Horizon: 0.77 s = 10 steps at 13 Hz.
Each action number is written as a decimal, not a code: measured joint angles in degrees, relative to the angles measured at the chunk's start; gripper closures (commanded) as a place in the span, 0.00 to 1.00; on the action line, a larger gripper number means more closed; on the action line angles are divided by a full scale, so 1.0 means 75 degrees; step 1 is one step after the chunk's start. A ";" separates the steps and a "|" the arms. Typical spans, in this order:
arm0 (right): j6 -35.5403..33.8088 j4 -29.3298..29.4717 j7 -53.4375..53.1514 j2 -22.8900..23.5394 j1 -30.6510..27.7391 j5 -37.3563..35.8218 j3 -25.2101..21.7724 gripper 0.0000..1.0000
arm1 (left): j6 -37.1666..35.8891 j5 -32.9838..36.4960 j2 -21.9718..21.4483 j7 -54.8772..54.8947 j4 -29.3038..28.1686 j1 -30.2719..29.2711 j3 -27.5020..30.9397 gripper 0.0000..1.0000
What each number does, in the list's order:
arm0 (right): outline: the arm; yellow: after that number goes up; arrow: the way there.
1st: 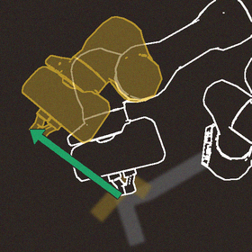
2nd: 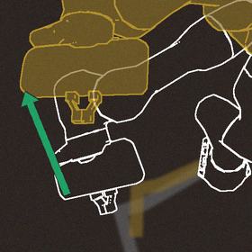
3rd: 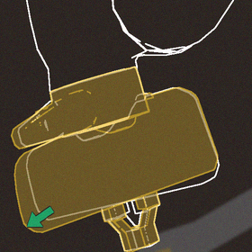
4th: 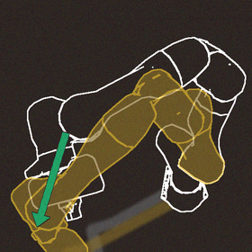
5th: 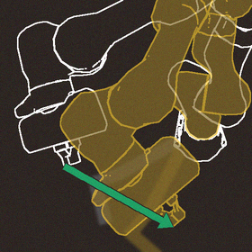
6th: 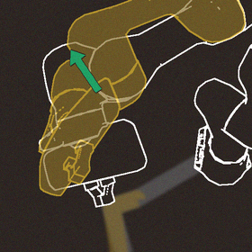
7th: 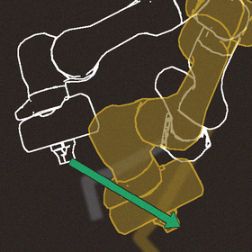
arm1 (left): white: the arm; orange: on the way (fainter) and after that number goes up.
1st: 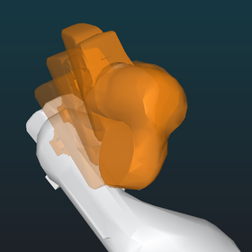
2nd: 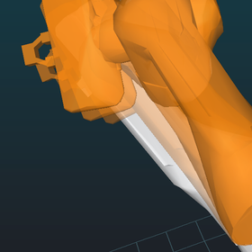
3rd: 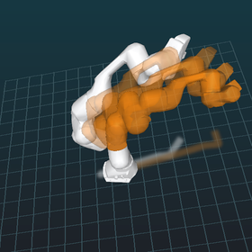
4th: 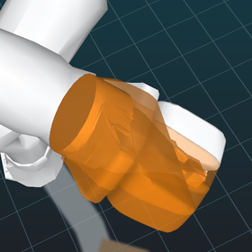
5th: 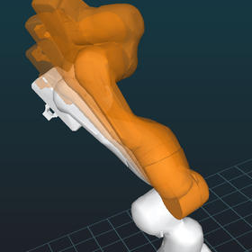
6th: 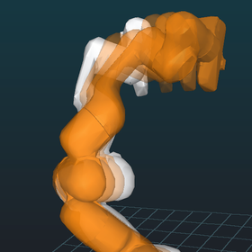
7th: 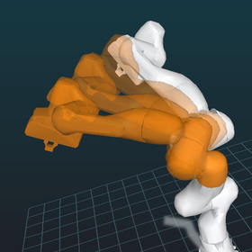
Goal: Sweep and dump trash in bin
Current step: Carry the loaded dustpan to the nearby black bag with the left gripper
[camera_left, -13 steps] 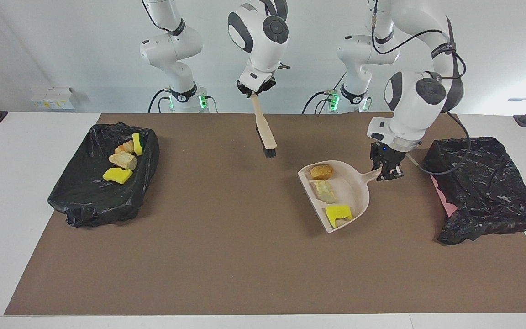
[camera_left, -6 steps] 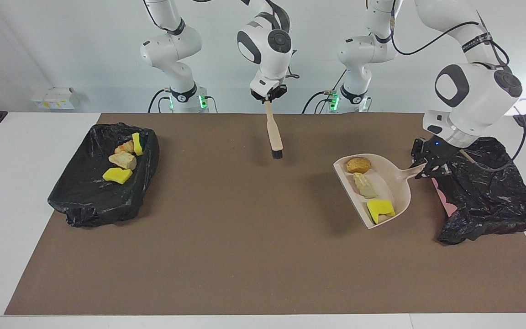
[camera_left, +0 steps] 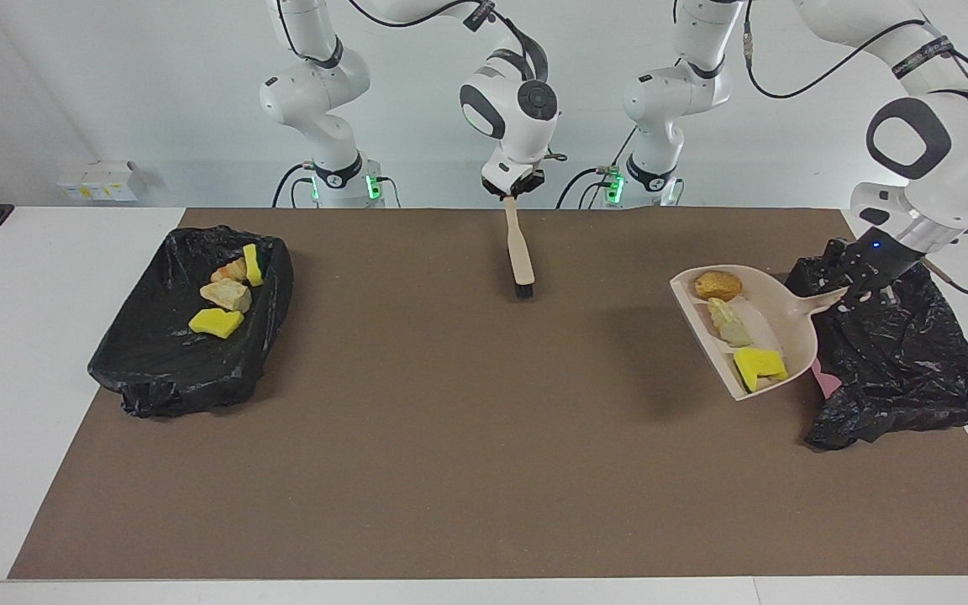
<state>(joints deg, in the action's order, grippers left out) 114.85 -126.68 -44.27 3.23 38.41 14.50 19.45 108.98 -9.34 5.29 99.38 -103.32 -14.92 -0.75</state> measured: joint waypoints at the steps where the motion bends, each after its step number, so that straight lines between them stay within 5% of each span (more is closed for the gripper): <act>1: 0.0141 -0.0065 -0.0004 0.0020 0.0018 0.0000 -0.0001 1.00 | -0.0091 0.0062 0.0112 0.0376 0.0245 -0.0265 0.0015 1.00; 4: 0.0199 -0.0168 -0.0040 0.0022 0.0020 0.0003 -0.0019 0.94 | -0.0147 0.0534 0.0307 0.1024 0.0589 -0.0996 0.0035 1.00; 10: 0.0201 -0.0194 -0.0318 0.0020 0.0020 0.0003 -0.0031 0.45 | -0.0032 0.1807 0.0548 0.1560 0.1077 -0.1781 0.0047 1.00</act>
<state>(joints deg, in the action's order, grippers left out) 116.36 -128.14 -46.66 3.37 38.56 14.52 19.22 108.73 4.21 9.40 111.08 -95.25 -28.27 -0.39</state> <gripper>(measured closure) 0.674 0.687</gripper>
